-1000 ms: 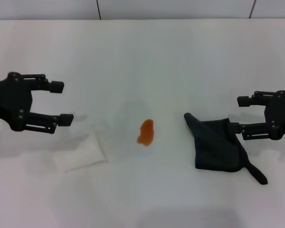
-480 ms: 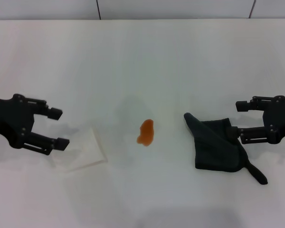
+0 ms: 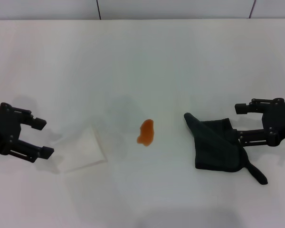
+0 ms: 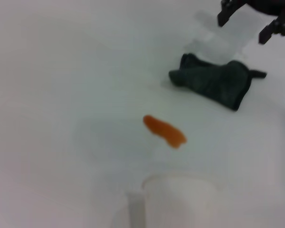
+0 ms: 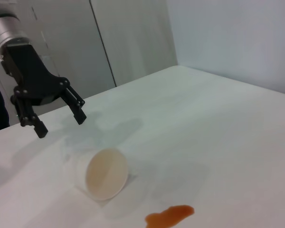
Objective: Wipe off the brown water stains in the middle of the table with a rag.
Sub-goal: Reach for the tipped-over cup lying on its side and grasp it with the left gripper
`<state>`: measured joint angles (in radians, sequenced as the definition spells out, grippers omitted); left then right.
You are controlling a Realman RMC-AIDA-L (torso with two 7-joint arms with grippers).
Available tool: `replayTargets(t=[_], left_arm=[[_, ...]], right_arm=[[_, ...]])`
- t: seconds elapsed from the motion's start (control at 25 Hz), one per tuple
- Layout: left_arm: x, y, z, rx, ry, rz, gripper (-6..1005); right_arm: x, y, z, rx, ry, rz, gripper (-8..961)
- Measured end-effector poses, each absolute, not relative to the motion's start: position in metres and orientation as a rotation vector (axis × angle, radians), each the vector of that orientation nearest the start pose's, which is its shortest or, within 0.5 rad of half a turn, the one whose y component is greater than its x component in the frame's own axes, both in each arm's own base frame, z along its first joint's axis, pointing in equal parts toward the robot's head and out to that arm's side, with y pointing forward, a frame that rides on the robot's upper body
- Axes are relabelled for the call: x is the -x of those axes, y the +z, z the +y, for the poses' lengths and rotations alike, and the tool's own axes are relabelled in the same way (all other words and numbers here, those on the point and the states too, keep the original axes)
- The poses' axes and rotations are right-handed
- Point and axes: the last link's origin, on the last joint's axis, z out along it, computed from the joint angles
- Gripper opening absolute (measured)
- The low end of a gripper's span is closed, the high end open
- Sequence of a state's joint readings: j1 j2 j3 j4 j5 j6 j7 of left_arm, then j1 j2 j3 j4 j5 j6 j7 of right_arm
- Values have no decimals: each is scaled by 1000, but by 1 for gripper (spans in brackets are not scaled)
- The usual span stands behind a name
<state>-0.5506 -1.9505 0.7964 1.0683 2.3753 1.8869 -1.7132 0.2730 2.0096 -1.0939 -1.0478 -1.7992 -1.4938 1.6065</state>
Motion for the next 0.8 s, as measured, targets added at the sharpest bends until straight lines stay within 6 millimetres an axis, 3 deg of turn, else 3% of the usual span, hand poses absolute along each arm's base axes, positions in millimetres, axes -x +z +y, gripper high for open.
replayTargets(t=[0.2, 0.8], left_arm=[[266, 79, 327, 2970, 154, -638, 862], [253, 51, 331, 3009, 150, -544, 862]], right_arm=[[-268, 31, 302, 2752, 494, 606, 829], [-266, 28, 300, 2766, 503, 609, 829]])
